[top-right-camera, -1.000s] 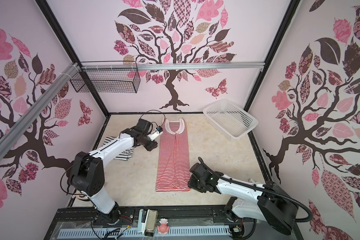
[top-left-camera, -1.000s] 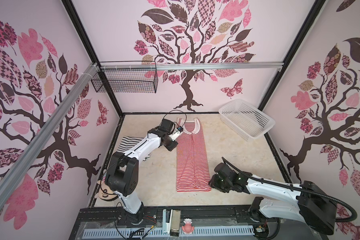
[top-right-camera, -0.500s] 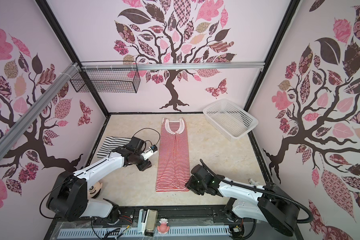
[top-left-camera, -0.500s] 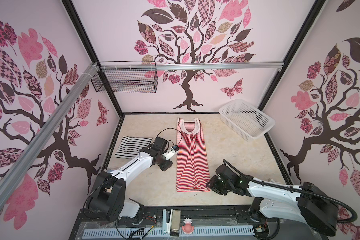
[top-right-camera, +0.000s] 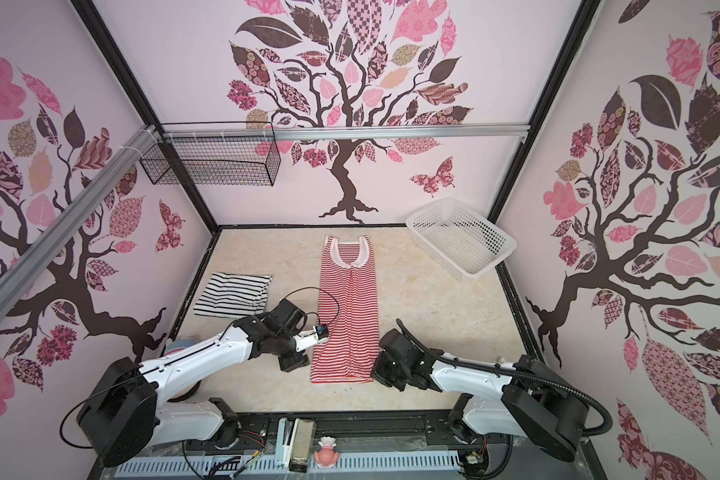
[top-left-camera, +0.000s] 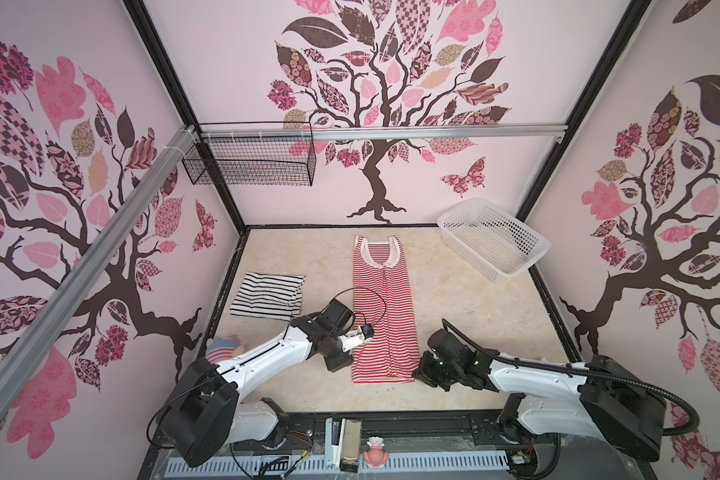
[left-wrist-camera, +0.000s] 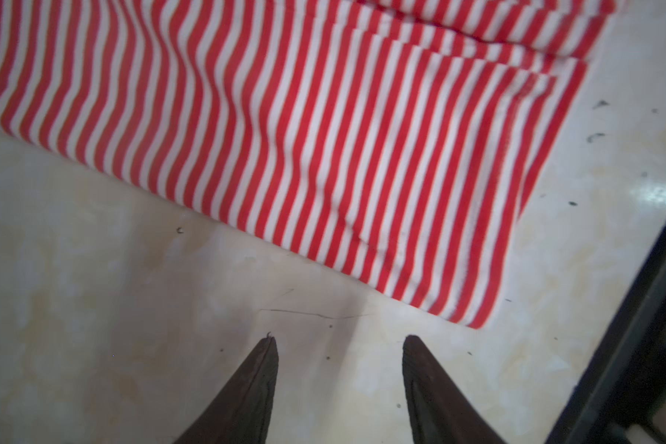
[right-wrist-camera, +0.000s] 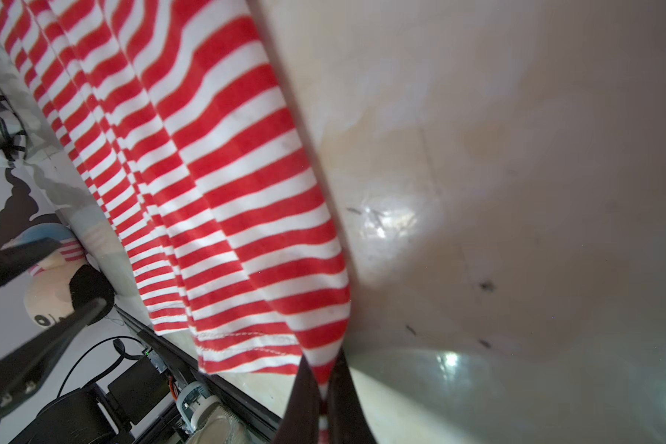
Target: Fold and stack the tank tops
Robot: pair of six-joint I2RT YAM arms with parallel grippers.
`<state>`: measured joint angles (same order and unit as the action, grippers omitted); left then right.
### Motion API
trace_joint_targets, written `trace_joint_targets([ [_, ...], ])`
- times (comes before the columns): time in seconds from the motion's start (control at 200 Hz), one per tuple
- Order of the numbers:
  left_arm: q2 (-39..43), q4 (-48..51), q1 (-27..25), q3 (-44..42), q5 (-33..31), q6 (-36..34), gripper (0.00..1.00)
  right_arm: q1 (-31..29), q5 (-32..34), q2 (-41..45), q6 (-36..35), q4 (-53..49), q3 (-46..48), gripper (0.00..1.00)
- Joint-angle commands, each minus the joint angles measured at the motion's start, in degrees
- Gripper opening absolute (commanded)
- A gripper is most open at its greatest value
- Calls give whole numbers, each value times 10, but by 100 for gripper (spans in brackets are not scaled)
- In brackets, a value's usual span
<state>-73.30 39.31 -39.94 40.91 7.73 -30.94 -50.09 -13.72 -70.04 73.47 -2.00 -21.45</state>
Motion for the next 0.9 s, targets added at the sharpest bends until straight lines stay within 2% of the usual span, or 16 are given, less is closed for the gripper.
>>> trace_joint_targets([
  [0.0,25,9,-27,-12,-7,-9,57,-3,7,-5,-20,-36,-33,0],
  [0.22,19,1,-75,-10,-10,11,57,-3,6,-4,-36,-52,-51,0],
  [0.375,-7,-18,-124,-13,-37,18,58,-3,10,2,-36,-56,-52,0],
  [0.895,-82,-9,-130,-5,21,-2,55,7,19,35,-25,-63,-32,0],
])
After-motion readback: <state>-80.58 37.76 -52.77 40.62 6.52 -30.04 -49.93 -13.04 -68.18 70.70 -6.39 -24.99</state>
